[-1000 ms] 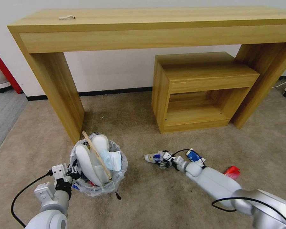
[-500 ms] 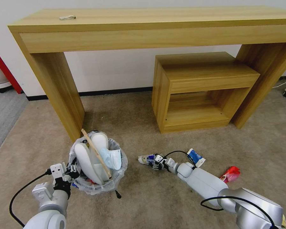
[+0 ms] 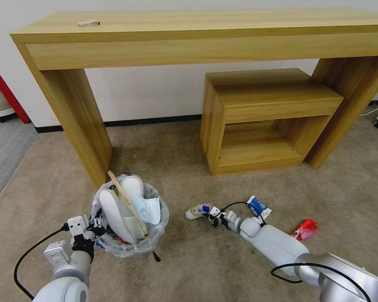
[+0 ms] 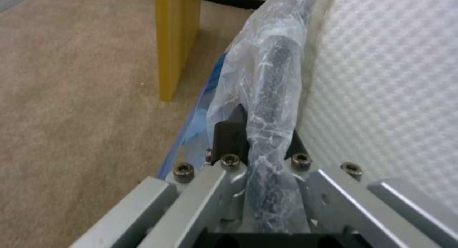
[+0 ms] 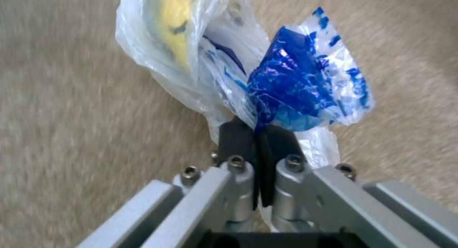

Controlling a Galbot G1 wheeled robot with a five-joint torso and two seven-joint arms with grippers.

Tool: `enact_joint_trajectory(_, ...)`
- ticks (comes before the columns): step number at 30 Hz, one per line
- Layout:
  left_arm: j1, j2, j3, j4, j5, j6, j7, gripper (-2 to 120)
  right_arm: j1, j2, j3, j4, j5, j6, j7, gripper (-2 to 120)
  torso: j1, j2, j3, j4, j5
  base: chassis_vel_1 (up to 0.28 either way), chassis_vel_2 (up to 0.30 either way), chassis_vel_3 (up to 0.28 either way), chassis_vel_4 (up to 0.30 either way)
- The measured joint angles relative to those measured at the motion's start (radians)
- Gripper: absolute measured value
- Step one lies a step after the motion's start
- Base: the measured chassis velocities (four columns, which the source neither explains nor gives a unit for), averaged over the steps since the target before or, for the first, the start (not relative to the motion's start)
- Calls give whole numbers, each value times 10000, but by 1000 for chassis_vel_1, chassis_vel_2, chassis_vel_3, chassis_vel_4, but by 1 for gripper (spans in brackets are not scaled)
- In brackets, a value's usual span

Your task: Pick up the trash bin and place the garbage on the floor into it.

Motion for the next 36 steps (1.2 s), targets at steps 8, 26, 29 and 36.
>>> enact_joint_trajectory(8, -43, 28, -19, 432, 167, 0, -9, 3, -227, -1532, 454, 1946, 1144, 872, -390, 0, 0, 0, 0, -4, 3, 0, 0, 0, 0)
enact_joint_trajectory(26, -113, 26, 196, 434, 471, 152, -1, 3, 1878, -3647, -384, 8254, 4112, 837, -2074, 0, 0, 0, 1, -2, 0, 0, 0, 0, 0)
enact_joint_trajectory(29, -129, -3, 204, 368, 486, 198, 2, 3, 2716, -3769, -1014, 9140, 4394, 704, -2249, 0, 0, 0, 0, 0, -4, 0, 0, 0, 0)
enact_joint_trajectory(36, -171, -106, 212, 204, 507, 268, 3, 3, 4507, -3621, -2835, 10083, 4737, 270, -2345, 0, 0, 1, 1, -2, -4, 0, 0, 0, 0)
